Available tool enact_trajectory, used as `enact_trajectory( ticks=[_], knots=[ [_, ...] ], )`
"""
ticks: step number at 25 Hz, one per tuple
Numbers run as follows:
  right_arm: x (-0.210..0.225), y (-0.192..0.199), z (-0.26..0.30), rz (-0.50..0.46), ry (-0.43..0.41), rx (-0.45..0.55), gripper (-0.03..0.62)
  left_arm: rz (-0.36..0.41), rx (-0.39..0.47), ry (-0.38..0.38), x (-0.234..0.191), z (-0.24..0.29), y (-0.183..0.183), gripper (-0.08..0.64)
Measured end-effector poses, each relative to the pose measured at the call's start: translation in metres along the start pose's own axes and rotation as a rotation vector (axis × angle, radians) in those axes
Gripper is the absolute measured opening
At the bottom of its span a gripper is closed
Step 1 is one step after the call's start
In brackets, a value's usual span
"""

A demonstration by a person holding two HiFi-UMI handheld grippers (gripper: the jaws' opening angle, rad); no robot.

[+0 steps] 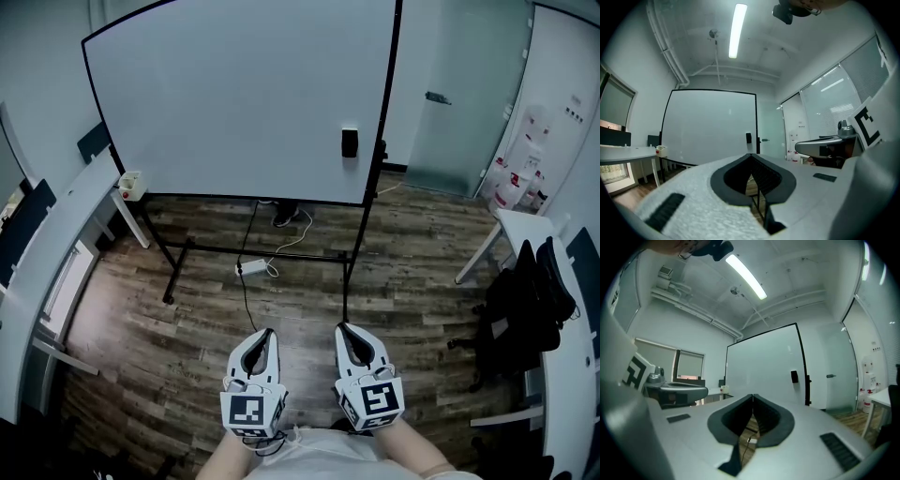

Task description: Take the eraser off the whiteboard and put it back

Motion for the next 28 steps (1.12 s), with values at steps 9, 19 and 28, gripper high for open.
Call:
enact_trajectory(
  ticks=[9,19,28],
  knots=[
    [0.025,0.010,0.050,0.036,-0.011,-0.016,0.026,-0.036,-0.003,0.015,-0.023,0.052,0.008,0.015],
    [0.130,0.007,0.168,0.073,-0.061,-0.022,0.026,-0.056,-0.012,0.048,-0.028,0.207,0.002,0.015],
    [0.237,-0.013,0.256,0.027,-0.033,0.001,0.026,-0.082,-0.012,0.065,-0.023,0.349,-0.012,0.015]
  ],
)
Point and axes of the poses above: the fingertips, and each gripper's own axes: z forward along the fingers, x to its right, y out of its underside, the point moved 4 cm from there along -z, backward along the fingers, and after that the axes turned 11 degrees about -y, right-handed, at the moved point
